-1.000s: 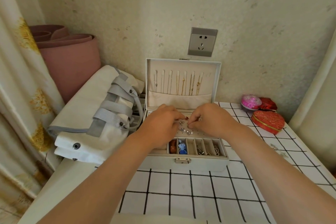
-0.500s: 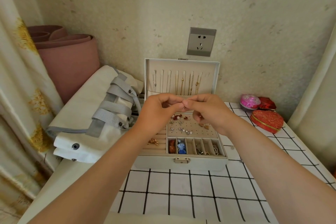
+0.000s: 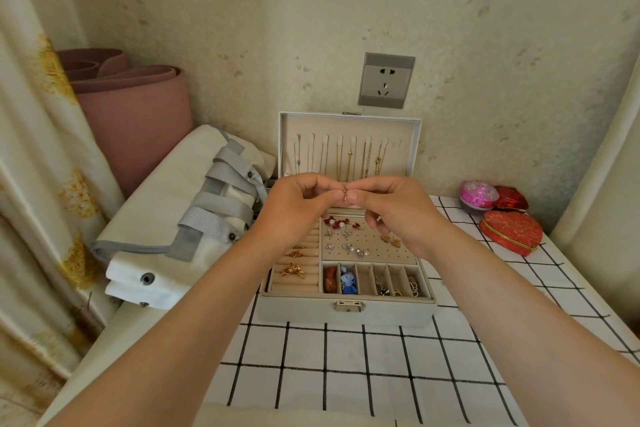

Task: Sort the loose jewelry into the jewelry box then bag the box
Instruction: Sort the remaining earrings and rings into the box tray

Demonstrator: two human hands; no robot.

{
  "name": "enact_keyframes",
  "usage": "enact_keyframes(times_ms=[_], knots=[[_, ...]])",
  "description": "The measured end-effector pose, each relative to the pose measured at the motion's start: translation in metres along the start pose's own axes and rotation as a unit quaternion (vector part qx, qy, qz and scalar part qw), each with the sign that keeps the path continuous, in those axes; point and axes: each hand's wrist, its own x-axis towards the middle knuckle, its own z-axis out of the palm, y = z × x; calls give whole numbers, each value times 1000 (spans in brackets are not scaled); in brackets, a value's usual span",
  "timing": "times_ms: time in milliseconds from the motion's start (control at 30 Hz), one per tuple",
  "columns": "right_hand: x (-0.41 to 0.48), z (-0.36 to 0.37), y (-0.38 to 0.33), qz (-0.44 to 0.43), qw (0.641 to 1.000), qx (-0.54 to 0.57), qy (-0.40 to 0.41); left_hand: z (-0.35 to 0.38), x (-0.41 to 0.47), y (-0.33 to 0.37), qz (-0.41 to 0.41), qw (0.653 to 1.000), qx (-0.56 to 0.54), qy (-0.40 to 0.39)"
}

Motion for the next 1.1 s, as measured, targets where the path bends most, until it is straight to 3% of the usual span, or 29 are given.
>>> enact_keyframes(times_ms=[133,233,333,567,667,900,1100], knots=[[1,3,1,-25,999,-44,15,1,0,1,-8,1000,15,4],[2,6,3,-95,981,-163,42,1,1,1,-26,999,23,7],[0,7,2,-142,974,-177,16,2,1,-1,-54,998,26,0],[1,4,3,-142,975,-169,10,5,0,-3,-63,998,27,-3],[4,-4,8,-123,969,-212,34,6,-2,-6,-31,995,94,-23],[9,-17,30,-70,909,-408,50,12,-8,-21,77,929,342,-120],[10,-13,38,-64,869,-488,47,15,-7,-29,122,884,423,-158]])
